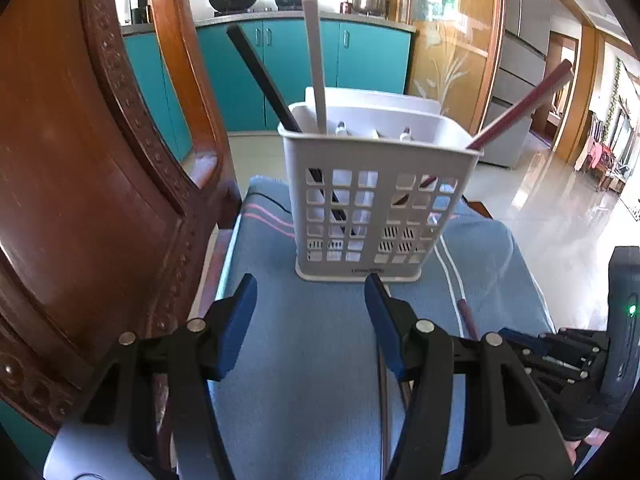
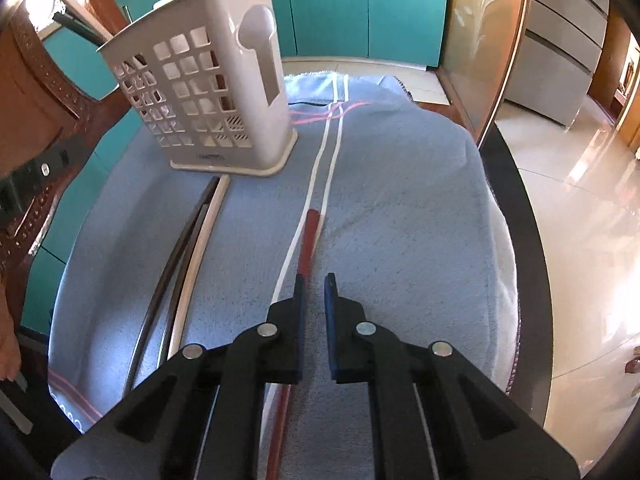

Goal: Organize utensils
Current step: 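Move both tools back down to the remaining chopsticks on the towel, then grasp a dark brown chopstick with the left tool while the right tool grasps a reddish-brown chopstick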

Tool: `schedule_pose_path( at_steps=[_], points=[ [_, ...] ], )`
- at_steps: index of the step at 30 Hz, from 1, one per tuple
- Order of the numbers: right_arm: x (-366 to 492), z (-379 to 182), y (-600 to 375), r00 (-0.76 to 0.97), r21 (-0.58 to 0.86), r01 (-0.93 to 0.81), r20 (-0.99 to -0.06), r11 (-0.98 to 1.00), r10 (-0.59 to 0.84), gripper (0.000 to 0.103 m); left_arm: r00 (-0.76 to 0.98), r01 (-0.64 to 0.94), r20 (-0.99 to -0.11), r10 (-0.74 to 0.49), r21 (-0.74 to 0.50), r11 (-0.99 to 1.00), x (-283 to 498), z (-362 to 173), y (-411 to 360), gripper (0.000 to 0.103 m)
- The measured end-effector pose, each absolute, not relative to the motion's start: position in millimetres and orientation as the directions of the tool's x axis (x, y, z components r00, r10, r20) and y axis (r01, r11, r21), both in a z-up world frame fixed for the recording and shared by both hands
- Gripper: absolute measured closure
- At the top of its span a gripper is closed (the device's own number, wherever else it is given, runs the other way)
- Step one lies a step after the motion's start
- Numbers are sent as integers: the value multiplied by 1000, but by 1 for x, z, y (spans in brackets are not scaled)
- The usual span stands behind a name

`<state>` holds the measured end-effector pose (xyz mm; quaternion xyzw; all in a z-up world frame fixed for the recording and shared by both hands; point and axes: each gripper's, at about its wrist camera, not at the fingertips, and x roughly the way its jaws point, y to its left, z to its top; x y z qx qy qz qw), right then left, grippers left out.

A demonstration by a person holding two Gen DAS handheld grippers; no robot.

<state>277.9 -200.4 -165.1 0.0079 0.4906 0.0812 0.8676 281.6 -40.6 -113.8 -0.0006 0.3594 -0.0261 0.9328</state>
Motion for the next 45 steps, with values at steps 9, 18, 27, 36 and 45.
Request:
schedule_pose_path(
  at_steps=[9,18,27,36,45],
  points=[
    [280,-177,-196,469,80,-134,-873,988,135,72,696,103,-716,-57,21,994,278,-130,-53,43],
    [274,-180,-177,456,76,-226,-873,971,174,89,669,115,-741,-54,31,993,275,-140,-58,42],
    [267,-168,-178,476,122,-242,-849,962,228,94,649,130,-758,-57,37,991,273,-148,-61,41],
    [279,-177,-199,454,128,-137,-873,982,177,88,556,201,-823,-120,-8,980,273,-168,-68,42],
    [280,-174,-200,467,122,-134,-868,983,171,72,427,250,-873,-234,-134,959,284,-197,-65,68]
  ],
)
